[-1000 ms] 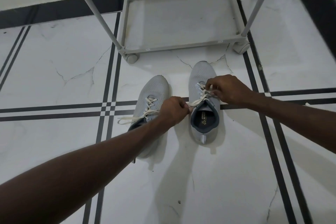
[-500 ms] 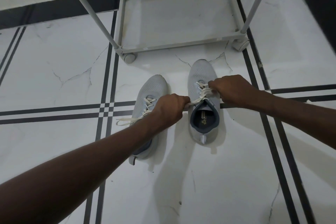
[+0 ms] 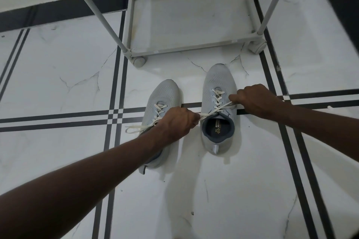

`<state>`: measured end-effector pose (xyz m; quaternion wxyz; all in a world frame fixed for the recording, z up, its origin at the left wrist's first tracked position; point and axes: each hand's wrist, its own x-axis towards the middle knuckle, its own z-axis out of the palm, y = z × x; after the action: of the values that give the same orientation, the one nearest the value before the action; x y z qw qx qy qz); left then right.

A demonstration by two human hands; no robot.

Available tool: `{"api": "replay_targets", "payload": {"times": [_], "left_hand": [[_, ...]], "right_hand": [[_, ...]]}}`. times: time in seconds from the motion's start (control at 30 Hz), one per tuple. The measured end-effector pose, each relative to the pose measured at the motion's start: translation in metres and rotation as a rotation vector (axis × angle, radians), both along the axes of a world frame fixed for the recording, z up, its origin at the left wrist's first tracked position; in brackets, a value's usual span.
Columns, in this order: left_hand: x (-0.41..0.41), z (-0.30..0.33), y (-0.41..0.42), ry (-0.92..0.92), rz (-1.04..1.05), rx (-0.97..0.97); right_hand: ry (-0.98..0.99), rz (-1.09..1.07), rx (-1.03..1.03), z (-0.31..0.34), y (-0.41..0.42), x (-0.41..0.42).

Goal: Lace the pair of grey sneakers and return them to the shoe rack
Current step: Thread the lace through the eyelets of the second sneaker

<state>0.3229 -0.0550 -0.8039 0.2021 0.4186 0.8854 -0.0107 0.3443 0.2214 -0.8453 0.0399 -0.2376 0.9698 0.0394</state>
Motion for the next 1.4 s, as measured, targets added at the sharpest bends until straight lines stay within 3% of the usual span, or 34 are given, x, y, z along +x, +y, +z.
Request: {"api": "replay_targets", "payload": {"times": [0.27,0.4,0.5,0.67,0.87,0.93,1.07,1.4], "left_hand": [[0.004,0.004,0.0,-0.016,0.063,-0.026],[0.011,-0.002,0.004,0.172,0.278,0.246],[0.018,0.001,0.016,0.145,0.384,0.277],[0.023,-0.01,0.039,0.166,0.124,0.159],[0.019,-0.012,0.036,0.23,0.131,0.114],[0.019,-0.011,0.036,0.265,0.089,0.077],[0.022,-0.014,0.024,0.306,-0.006,0.017],[0.02,-0.011,0.021,0.195,0.015,0.18]], "right_hand": [[0.01,0.032,-0.033,0.0,-0.002,0.007],[0.106,-0.114,0.001,0.002,-0.006,0.007],[0.094,-0.109,-0.134,0.004,-0.022,0.013],[0.099,0.036,-0.269,-0.006,-0.036,0.013],[-0.109,-0.141,-0.485,0.002,-0.04,0.018],[-0.099,-0.178,-0.4,-0.001,-0.039,0.023],[0.039,-0.04,-0.157,-0.011,-0.023,0.024],[0.007,0.051,-0.089,-0.004,-0.012,0.015]]}}
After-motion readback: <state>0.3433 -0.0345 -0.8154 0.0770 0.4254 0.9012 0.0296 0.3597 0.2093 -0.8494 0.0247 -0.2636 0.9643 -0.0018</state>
